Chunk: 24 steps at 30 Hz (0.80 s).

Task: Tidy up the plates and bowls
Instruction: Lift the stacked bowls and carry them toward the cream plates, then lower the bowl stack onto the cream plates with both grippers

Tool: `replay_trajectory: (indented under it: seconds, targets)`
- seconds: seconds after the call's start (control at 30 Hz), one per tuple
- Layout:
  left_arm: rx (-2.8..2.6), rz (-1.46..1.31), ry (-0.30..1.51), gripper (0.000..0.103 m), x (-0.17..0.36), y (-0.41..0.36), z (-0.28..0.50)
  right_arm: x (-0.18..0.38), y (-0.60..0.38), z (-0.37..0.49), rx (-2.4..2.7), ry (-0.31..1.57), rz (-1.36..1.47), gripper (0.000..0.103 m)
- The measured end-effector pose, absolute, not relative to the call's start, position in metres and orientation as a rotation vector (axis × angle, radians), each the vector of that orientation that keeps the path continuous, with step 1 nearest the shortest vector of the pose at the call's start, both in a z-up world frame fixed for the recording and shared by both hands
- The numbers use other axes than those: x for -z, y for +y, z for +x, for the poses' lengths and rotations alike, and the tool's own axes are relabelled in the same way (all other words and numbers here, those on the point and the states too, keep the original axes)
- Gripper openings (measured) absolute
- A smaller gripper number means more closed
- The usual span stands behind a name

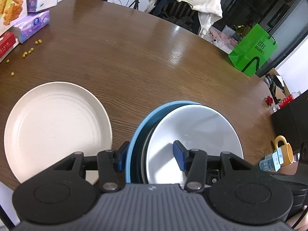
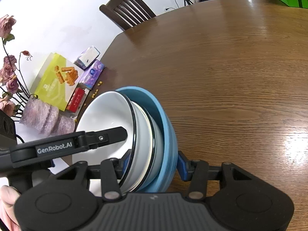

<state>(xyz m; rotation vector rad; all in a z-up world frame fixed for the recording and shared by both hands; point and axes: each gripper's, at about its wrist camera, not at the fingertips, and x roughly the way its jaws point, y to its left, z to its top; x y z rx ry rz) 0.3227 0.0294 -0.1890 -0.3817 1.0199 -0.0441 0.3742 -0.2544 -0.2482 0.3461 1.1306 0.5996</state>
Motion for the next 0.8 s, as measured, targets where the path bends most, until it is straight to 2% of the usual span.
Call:
replay_trajectory:
  seconds: [0.8]
  targets:
    - [-0.010,-0.412,0.990,0.048,0.179,0.072,0.313,0.238,-0.212,0.378,-0.653,1.129,0.316,0.046]
